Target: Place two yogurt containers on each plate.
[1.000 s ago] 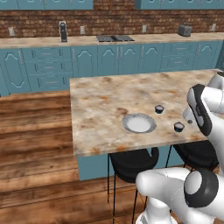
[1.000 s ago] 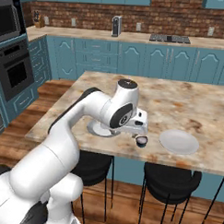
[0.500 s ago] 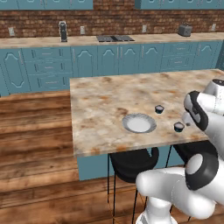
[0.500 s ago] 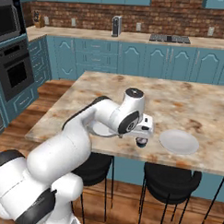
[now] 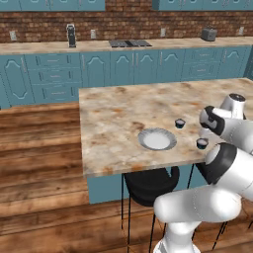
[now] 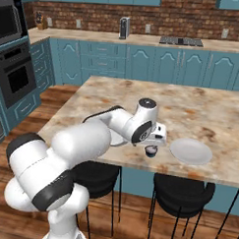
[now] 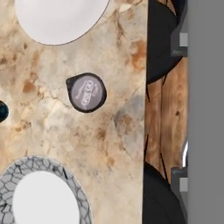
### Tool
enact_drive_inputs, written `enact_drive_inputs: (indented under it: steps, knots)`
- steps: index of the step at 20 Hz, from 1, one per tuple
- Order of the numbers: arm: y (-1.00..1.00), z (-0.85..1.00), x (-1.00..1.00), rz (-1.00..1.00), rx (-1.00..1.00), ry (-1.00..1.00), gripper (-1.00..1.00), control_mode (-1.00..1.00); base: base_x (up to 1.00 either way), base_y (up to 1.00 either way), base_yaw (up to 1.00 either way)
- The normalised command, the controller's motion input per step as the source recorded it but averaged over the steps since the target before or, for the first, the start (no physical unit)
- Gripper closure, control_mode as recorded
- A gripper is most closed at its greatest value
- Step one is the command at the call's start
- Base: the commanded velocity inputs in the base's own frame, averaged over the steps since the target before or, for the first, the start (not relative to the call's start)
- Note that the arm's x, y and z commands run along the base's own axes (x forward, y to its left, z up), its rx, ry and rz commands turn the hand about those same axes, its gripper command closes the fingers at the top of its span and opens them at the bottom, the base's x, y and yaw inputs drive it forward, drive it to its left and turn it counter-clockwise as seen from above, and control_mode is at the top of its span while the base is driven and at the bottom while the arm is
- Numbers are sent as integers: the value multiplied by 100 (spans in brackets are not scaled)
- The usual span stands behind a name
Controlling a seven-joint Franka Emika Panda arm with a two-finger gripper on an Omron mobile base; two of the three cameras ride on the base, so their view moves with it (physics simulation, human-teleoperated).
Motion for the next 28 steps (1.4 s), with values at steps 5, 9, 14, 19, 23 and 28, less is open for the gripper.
enact_drive_inputs:
  steps: [5, 9, 14, 19, 23, 28]
  knots:
    - [-2, -18, 38, 0, 0, 0, -100, -100, 0, 0, 0]
    - [-6, -21, 27, 0, 0, 0, -100, -100, 0, 0, 0]
    - [-17, -23, 22, 0, 0, 0, -100, -100, 0, 0, 0]
    - [-4, -25, 23, 0, 0, 0, -100, -100, 0, 0, 0]
    - [0, -24, 27, 0, 0, 1, -100, -100, 0, 0, 0]
    - [0, -20, 22, 0, 0, 1, -100, -100, 0, 0, 0]
